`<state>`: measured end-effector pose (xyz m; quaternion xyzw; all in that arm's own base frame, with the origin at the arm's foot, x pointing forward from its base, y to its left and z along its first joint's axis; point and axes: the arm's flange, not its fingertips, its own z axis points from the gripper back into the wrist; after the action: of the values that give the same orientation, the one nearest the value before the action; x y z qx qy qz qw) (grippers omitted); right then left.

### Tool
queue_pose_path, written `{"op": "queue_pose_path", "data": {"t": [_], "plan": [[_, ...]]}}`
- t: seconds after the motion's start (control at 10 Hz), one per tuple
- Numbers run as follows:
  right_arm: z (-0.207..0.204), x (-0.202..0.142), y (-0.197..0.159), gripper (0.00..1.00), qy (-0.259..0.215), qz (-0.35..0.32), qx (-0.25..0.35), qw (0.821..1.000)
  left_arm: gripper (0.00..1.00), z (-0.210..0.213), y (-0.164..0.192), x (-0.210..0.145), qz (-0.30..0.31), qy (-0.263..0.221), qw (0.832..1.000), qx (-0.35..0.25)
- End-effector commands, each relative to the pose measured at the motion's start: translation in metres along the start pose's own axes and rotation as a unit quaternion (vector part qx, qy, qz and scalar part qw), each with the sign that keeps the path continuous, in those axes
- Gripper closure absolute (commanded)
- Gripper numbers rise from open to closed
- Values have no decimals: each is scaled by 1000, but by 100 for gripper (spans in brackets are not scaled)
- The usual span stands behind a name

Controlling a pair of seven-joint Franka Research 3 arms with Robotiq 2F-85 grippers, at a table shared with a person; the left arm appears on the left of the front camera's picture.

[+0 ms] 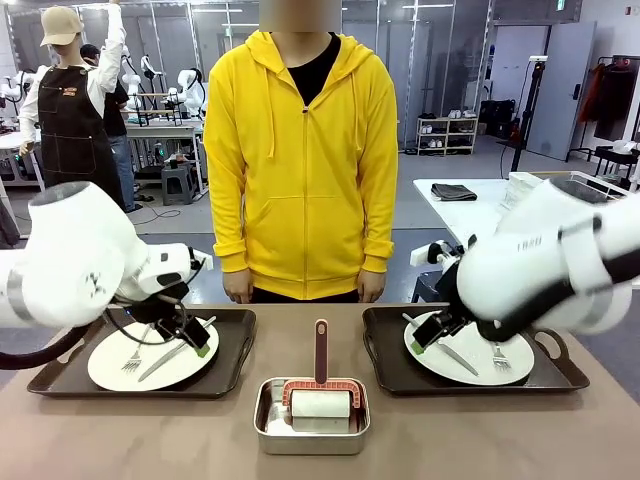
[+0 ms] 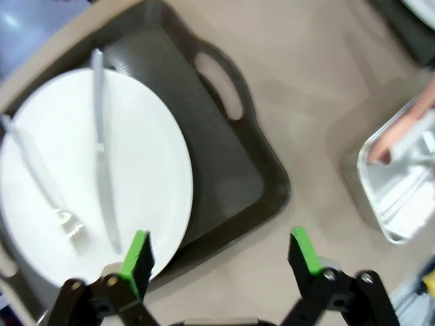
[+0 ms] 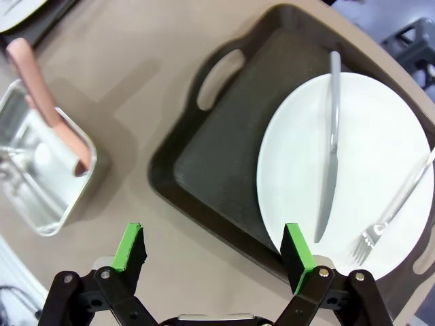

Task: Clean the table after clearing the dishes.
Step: When the left (or right) Handle tray is removed, use the left hand (or right hand) to clean the left (or right) side of the table with the Lint Roller.

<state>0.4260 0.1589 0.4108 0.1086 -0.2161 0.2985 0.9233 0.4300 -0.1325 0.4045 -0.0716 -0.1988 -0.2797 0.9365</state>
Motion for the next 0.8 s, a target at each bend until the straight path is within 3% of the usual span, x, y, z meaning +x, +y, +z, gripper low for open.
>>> {"op": "queue_pose_path", "data": {"t": [0.0,0.2,0.3,0.5,0.7], "plan": [[11,13,-32,0,1,-42,81,996,0,15,25,8,6,-2,995,-101],[15,14,-42,0,13,-72,144,987,0,19,50,5,26,-29,975,-217],[17,12,-48,0,15,-83,170,982,0,25,62,4,43,-52,957,-281],[28,2,-68,0,5,-111,288,951,0,38,86,-9,75,-97,903,-411],[46,-14,-90,0,-34,-136,406,903,0,59,111,-29,95,-132,838,-522]]}}
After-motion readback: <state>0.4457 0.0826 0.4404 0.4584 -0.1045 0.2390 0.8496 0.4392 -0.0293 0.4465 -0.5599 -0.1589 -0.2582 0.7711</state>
